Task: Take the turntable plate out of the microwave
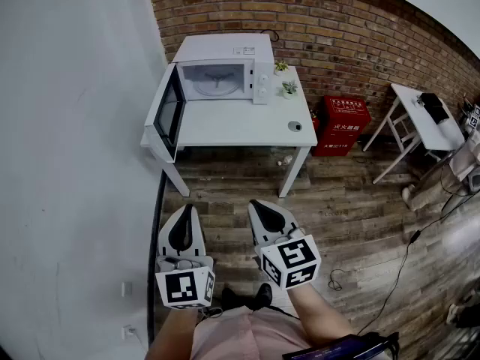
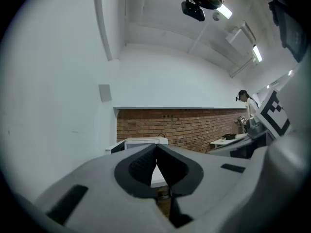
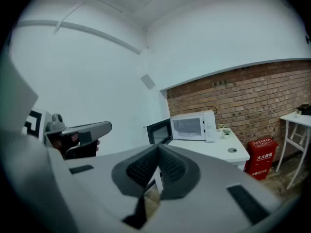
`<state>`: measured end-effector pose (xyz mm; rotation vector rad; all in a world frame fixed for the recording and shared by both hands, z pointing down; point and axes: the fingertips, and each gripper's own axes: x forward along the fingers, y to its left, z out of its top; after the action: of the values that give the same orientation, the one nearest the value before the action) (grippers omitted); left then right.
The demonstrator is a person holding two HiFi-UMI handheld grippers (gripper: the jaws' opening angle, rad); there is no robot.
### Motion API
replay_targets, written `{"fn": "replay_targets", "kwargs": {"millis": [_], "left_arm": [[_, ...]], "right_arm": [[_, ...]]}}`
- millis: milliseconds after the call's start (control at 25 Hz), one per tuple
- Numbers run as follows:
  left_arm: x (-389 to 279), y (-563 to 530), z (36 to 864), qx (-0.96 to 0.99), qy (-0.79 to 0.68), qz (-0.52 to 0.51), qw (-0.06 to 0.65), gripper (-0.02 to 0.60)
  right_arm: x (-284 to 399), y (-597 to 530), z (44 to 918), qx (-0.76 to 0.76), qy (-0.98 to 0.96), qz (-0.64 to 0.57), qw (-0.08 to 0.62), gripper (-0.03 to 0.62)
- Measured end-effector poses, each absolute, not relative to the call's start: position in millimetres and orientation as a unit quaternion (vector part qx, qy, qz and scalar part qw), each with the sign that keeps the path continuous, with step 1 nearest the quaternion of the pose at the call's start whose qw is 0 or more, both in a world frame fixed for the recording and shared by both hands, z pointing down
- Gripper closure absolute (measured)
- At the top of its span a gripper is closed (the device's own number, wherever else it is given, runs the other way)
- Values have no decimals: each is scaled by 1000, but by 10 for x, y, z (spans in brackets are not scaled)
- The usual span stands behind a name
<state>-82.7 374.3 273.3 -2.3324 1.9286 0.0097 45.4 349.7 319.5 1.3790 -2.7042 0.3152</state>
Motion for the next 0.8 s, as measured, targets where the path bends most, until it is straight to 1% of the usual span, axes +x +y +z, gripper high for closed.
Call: {"fn": "replay_targets", "kwargs": {"millis": [400, 520, 560, 600, 640, 680, 720, 800], "left_arm": [[-793, 3761, 2739, -767, 639, 3, 57, 574], [-762, 3768, 2738, -764, 643, 12, 55, 574], [-741, 3774, 2732, -764, 642, 18, 54, 560], [-716, 3777, 2727, -765, 641, 24, 52, 478], [-690, 3775, 2725, -766, 640, 29, 50, 418], [-662, 3773, 2729, -766, 640, 32, 48, 413], [-629, 3772, 2739, -766, 640, 32, 47, 413], [-542, 3778, 2770, -765, 642, 29, 47, 413]], "right_arm": [[483, 3509, 3230, 450, -886, 103, 49, 591], [536, 3504, 3241, 450, -885, 113, 38, 589], [551, 3509, 3239, 446, -887, 117, 33, 588], [555, 3518, 3240, 439, -890, 121, 31, 558], [557, 3525, 3244, 431, -893, 124, 32, 459], [569, 3529, 3248, 426, -895, 125, 33, 400], [599, 3529, 3254, 425, -896, 123, 34, 392], [696, 3521, 3275, 431, -895, 113, 38, 398]]}}
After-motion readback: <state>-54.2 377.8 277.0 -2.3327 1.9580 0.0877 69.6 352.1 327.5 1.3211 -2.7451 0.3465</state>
